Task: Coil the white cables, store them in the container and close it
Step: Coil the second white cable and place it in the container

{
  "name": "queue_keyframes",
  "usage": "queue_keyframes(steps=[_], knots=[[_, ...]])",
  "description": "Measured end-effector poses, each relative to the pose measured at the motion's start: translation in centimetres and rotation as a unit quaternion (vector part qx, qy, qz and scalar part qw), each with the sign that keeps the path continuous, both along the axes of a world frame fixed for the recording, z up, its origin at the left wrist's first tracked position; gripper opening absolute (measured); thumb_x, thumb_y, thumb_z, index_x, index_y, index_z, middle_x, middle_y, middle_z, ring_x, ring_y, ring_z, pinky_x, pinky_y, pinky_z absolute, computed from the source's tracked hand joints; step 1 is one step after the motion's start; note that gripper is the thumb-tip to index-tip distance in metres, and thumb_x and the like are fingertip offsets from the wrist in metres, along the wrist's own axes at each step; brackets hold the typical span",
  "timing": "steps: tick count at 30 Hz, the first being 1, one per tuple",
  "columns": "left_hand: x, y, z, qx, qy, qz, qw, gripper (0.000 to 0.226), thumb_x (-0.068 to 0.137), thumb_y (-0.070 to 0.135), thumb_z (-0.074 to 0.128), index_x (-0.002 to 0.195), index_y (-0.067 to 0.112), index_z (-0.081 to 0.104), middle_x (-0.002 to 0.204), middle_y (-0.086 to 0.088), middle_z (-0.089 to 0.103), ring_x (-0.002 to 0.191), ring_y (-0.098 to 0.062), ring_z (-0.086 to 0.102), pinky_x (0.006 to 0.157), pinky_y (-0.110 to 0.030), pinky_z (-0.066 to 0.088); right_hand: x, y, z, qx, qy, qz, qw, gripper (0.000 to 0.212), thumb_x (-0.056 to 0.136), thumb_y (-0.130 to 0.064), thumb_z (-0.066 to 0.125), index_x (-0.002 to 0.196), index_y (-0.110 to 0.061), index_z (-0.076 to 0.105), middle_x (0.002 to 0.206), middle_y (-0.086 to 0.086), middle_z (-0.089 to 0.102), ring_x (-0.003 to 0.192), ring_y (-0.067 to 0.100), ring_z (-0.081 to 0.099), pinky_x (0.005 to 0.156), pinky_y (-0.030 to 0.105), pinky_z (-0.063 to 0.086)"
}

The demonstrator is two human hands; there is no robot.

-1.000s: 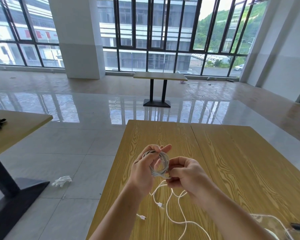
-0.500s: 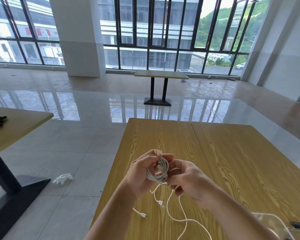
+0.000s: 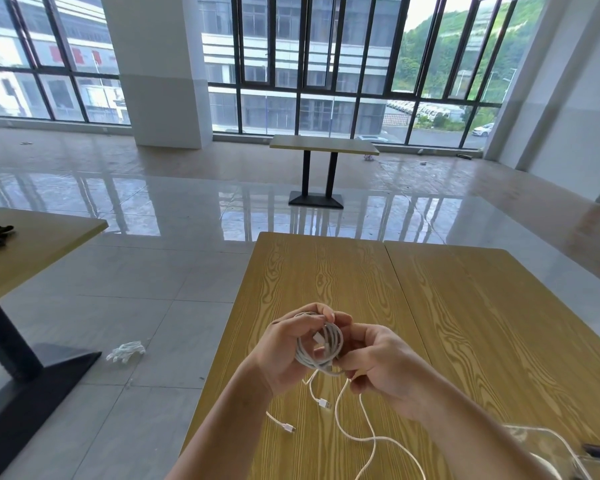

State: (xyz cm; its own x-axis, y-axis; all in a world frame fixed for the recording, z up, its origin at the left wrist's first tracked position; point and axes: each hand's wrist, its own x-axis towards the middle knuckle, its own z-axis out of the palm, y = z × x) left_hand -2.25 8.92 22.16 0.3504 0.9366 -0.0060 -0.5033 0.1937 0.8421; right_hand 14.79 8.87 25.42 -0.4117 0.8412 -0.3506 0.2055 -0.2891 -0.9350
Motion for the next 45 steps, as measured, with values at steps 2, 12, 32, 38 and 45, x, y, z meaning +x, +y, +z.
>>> queue_keyframes(steps=[2, 12, 32, 38, 45], knots=[[0.1, -0.1, 0.0, -0.007, -0.002, 0.002, 1.0, 0.013, 0.086, 0.016, 0.055, 0.088, 0.006, 0.063, 0.11, -0.016, 0.065, 0.088, -0.029, 0.064, 0.071, -0.041, 0.053, -0.1, 0.0, -0.1, -0.016, 0.013, 0.001, 1.0, 0.032, 0.083, 0.013, 0.061, 0.099, -0.01, 0.076, 0.085, 0.006, 0.073, 0.066, 0.014, 0.058, 0.051, 0.025, 0.047], [0.0, -0.5, -0.8, -0.038, -0.062, 0.0, 0.997, 0.024, 0.084, 0.031, 0.063, 0.092, 0.009, 0.066, 0.119, -0.017, 0.062, 0.102, -0.032, 0.061, 0.078, -0.043, 0.05, -1.2, -0.5, -1.1, -0.04, 0.135, -0.087, 0.986, 0.034, 0.078, 0.02, 0.069, 0.103, 0.0, 0.059, 0.089, 0.019, 0.075, 0.072, 0.025, 0.073, 0.053, 0.025, 0.055], [0.5, -1.1, -1.2, -0.032, 0.069, -0.026, 0.997, 0.058, 0.103, 0.046, 0.034, 0.117, -0.004, 0.06, 0.105, -0.017, 0.066, 0.089, -0.027, 0.063, 0.078, -0.039, 0.054, -1.7, -1.4, -0.8, 0.134, 0.002, -0.03, 0.991, 0.023, 0.086, -0.01, 0.076, 0.101, -0.026, 0.07, 0.08, 0.0, 0.075, 0.065, 0.012, 0.07, 0.058, 0.022, 0.053], [1.1, -1.5, -1.4, -0.029, 0.084, 0.073, 0.993, 0.051, 0.1, 0.043, 0.041, 0.116, 0.0, 0.063, 0.106, -0.023, 0.07, 0.089, -0.033, 0.068, 0.076, -0.043, 0.058, -1.7, -0.7, -1.7, 0.206, -0.031, -0.073, 0.975, 0.011, 0.094, -0.019, 0.068, 0.102, -0.026, 0.065, 0.078, 0.002, 0.076, 0.063, 0.013, 0.073, 0.052, 0.025, 0.053], [1.5, -3.1, -3.0, -0.024, 0.112, 0.17, 0.979, 0.041, 0.087, 0.051, 0.067, 0.094, 0.011, 0.071, 0.093, -0.014, 0.072, 0.081, -0.021, 0.064, 0.074, -0.032, 0.051, -0.9, 0.5, -1.8, 0.21, -0.035, -0.126, 0.969, 0.011, 0.096, -0.017, 0.064, 0.098, -0.027, 0.058, 0.082, 0.008, 0.076, 0.055, 0.012, 0.071, 0.049, 0.022, 0.053]])
